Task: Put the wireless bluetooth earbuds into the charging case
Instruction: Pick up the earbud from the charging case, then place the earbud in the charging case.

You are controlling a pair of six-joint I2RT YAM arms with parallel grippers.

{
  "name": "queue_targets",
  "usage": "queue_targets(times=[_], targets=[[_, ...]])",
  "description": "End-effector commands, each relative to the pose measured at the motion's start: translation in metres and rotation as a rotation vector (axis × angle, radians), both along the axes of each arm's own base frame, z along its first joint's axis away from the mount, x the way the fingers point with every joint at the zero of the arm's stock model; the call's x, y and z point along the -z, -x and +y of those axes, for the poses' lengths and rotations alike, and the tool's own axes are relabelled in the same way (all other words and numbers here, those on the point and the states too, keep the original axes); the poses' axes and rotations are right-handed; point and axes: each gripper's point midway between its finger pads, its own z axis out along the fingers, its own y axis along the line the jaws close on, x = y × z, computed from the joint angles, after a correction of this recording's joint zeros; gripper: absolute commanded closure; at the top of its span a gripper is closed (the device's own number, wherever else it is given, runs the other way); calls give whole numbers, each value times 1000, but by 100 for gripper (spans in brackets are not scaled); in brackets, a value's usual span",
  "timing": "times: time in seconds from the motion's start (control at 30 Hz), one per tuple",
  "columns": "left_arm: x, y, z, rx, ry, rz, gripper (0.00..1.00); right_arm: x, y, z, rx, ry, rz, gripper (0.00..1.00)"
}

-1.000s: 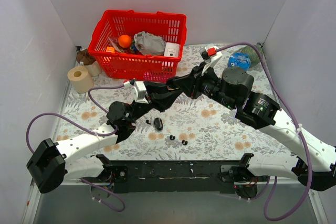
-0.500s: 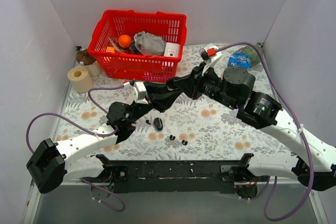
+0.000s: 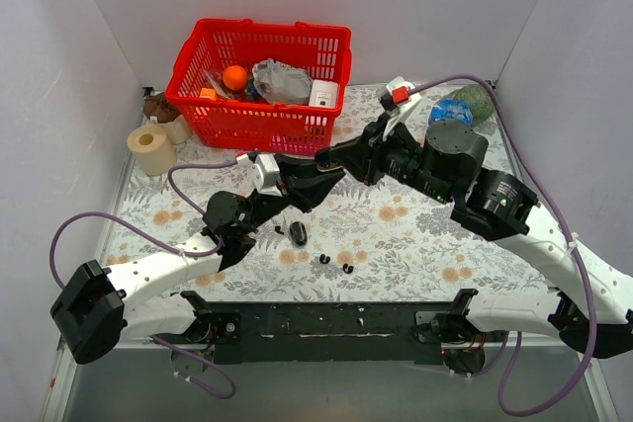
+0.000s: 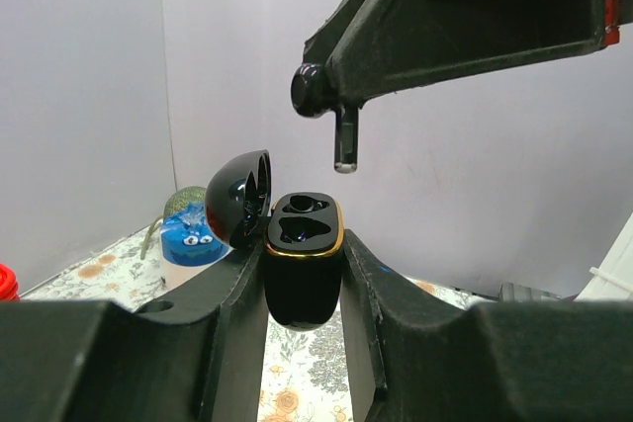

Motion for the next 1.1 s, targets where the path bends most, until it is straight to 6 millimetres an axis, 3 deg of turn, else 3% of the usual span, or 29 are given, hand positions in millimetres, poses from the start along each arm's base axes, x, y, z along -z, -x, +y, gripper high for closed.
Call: queue_targets(times=[0.0, 0.4, 0.63, 0.87, 1.07], targets=[[-3, 2, 0, 3, -3, -21, 100, -15, 4, 5, -40, -9, -32, 99], [-8, 4, 0, 12, -6, -29, 100, -2, 0, 13, -50, 39, -24, 99], [-9, 4, 0, 12, -6, -26, 100, 1, -5, 7, -16, 63, -50, 99], [-6, 0, -4, 16, -16, 17, 100, -5, -8, 0, 18, 42, -115, 99], [-9, -6, -9, 18, -26, 51, 100, -29, -8, -10, 69, 25, -223, 99]])
